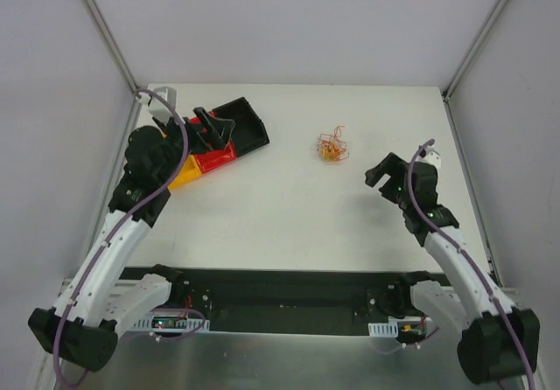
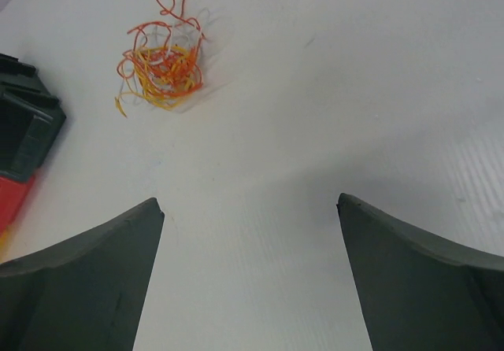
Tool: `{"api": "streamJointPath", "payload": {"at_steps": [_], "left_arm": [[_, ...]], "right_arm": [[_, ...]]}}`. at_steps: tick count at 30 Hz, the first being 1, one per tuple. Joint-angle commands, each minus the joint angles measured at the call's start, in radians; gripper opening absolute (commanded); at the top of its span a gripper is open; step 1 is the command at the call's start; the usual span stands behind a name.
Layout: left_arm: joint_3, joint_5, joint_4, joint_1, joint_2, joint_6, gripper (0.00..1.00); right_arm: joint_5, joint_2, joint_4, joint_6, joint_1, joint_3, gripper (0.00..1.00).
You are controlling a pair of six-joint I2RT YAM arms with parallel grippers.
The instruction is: Untangle the cables
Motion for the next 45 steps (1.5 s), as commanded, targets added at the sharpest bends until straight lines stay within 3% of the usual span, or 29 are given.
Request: {"api": "streamJointPath", "payload": {"at_steps": [1,4,6,14,18,20,23,27,31,35,40,45], "left_arm": [[0.159,0.221,-0.108,0.08,0.172,-0.073,0.99],[0.167,0.273,-0.117,0.084,0.263,-0.062,0.95],[0.156,0.299,-0.116,0.087,0.302,-0.044,0.91],[0.147,0.491,-0.119,0.162,0.405,-0.058,0.87],[0.145,0.539,-0.119,0.171,0.436,-0.081,0.86],[0.148,0.565,-0.119,0.169,0.454,-0.091,0.85],[0.156,0.625,-0.119,0.169,0.488,-0.096,0.83],[0.152,0.689,-0.119,0.169,0.527,-0.107,0.79],[0.136,0.7,-0.123,0.148,0.55,-0.096,0.77],[0.144,0.697,-0.139,0.108,0.579,-0.079,0.76],[0.174,0.708,-0.183,0.045,0.639,-0.039,0.75],[0.216,0.659,-0.263,-0.051,0.711,0.02,0.7]], "right_arm": [[-0.082,0.275,0.396,0.074,-0.004,0.086,0.96],[-0.156,0.504,0.421,0.069,-0.002,0.231,0.99],[-0.222,0.643,0.419,0.054,-0.002,0.344,0.93],[-0.323,0.975,0.419,0.029,0.01,0.595,0.83],[-0.407,1.115,0.35,0.016,0.033,0.709,0.67],[-0.435,1.135,0.33,0.006,0.059,0.726,0.53],[-0.425,1.079,0.335,-0.001,0.116,0.654,0.42],[-0.385,0.913,0.44,0.046,0.243,0.438,0.26],[-0.395,0.795,0.675,0.111,0.389,0.228,0.24],[-0.299,0.678,0.862,0.03,0.493,0.047,0.32],[-0.167,0.538,0.761,-0.076,0.464,0.013,0.54],[-0.01,0.505,0.76,-0.009,0.435,-0.061,0.56]]}}
